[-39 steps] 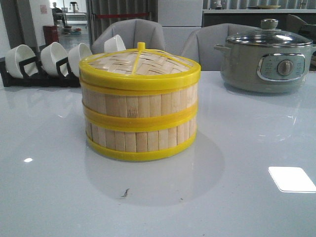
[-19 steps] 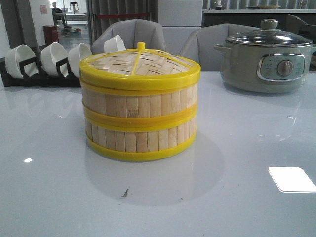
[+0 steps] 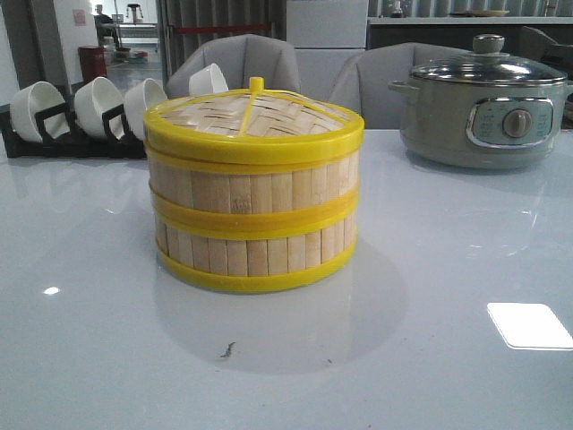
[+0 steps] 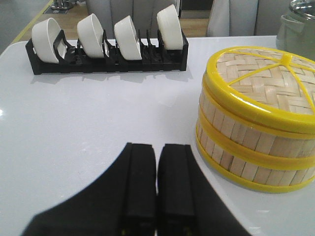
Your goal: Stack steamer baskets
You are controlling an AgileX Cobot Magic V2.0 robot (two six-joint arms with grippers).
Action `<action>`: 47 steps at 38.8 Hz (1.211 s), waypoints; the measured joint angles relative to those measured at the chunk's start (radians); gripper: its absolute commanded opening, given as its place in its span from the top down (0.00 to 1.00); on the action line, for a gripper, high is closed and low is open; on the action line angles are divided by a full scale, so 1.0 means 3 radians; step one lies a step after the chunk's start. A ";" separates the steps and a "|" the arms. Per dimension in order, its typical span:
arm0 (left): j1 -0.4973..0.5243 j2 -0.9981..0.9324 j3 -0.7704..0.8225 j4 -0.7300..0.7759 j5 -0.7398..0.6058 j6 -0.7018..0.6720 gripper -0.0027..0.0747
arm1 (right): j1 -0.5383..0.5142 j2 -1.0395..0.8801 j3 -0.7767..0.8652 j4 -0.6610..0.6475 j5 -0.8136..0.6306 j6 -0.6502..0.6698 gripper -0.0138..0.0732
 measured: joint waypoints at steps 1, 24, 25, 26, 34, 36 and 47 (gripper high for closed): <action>0.0000 0.0000 0.0000 0.0000 0.0000 0.0000 0.85 | 0.0000 -0.0018 0.0031 -0.0002 -0.0018 0.0000 0.55; 0.0000 0.0000 0.0000 0.0000 0.0000 0.0000 0.85 | 0.0000 -0.0071 0.0074 -0.0010 -0.0090 0.0000 0.78; 0.0000 0.0000 0.0000 0.0000 0.0000 0.0000 0.85 | 0.0000 -0.0071 0.0079 -0.0016 -0.0084 0.0000 0.78; 0.0000 0.0000 0.0000 0.0000 0.0000 0.0000 0.85 | 0.0000 -0.0071 0.0079 -0.0016 -0.0084 0.0000 0.78; 0.0000 0.0000 0.0000 0.0000 0.0000 0.0000 0.85 | 0.0000 -0.0071 0.0079 -0.0016 -0.0079 0.0000 0.78; 0.0000 0.0000 0.0000 0.0000 0.0000 0.0000 0.85 | 0.0000 -0.0071 0.0079 -0.0016 -0.0079 0.0000 0.78; 0.0000 0.0000 0.0000 0.0000 0.0000 0.0000 0.85 | 0.0000 -0.0071 0.0079 -0.0023 -0.0079 0.0000 0.78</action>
